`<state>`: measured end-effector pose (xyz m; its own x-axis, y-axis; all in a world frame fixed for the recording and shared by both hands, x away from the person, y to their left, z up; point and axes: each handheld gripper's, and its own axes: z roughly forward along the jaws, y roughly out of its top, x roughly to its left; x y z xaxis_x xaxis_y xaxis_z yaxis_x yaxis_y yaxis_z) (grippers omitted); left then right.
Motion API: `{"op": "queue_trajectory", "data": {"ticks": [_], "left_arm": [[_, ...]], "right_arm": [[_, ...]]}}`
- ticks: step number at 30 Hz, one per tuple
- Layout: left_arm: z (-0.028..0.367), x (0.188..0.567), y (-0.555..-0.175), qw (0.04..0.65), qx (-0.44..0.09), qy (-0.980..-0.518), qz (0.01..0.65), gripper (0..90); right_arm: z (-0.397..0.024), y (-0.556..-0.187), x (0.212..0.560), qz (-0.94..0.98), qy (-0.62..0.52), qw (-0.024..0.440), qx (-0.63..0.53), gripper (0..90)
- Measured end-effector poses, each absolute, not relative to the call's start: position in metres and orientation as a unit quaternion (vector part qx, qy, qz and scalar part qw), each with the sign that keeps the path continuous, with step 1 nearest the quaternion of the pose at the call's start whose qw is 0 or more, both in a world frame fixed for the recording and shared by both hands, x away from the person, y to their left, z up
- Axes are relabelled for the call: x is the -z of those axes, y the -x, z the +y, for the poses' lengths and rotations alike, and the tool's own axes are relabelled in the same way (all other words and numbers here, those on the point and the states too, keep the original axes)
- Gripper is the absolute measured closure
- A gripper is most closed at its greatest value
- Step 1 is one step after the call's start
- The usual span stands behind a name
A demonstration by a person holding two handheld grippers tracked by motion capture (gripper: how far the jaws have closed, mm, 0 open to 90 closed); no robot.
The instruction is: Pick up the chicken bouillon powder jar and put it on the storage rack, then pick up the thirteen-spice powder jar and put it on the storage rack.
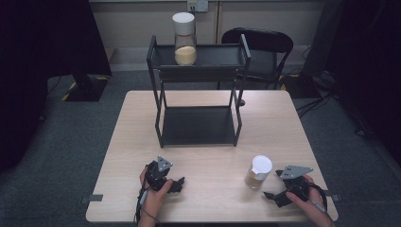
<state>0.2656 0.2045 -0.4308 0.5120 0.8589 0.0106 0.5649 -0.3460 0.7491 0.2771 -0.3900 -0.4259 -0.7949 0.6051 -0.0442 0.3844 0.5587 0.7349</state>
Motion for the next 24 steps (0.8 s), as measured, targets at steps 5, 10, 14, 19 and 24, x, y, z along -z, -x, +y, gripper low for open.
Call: {"op": "queue_trajectory", "data": {"ticks": [5, 10, 14, 19, 24], "left_arm": [[0.2041, 0.4309, -0.2651, 0.355, -0.208, -0.793, 0.450, 0.0], [0.2042, 0.4310, -0.2652, 0.355, -0.208, -0.793, 0.450, 0.0], [0.2042, 0.4309, -0.2652, 0.355, -0.208, -0.793, 0.450, 0.0], [0.2042, 0.4309, -0.2653, 0.355, -0.208, -0.793, 0.450, 0.0], [0.2041, 0.4309, -0.2653, 0.355, -0.208, -0.793, 0.450, 0.0]], "right_arm": [[-0.3901, -0.2771, 0.4259, 0.870, -0.284, 0.148, -0.374, 0.0], [-0.3901, -0.2771, 0.4260, 0.870, -0.284, 0.148, -0.374, 0.0], [-0.3899, -0.2769, 0.4259, 0.870, -0.285, 0.148, -0.374, 0.0], [-0.3893, -0.2769, 0.4256, 0.870, -0.286, 0.148, -0.373, 0.0], [-0.3881, -0.2772, 0.4255, 0.870, -0.285, 0.147, -0.374, 0.0]]}}
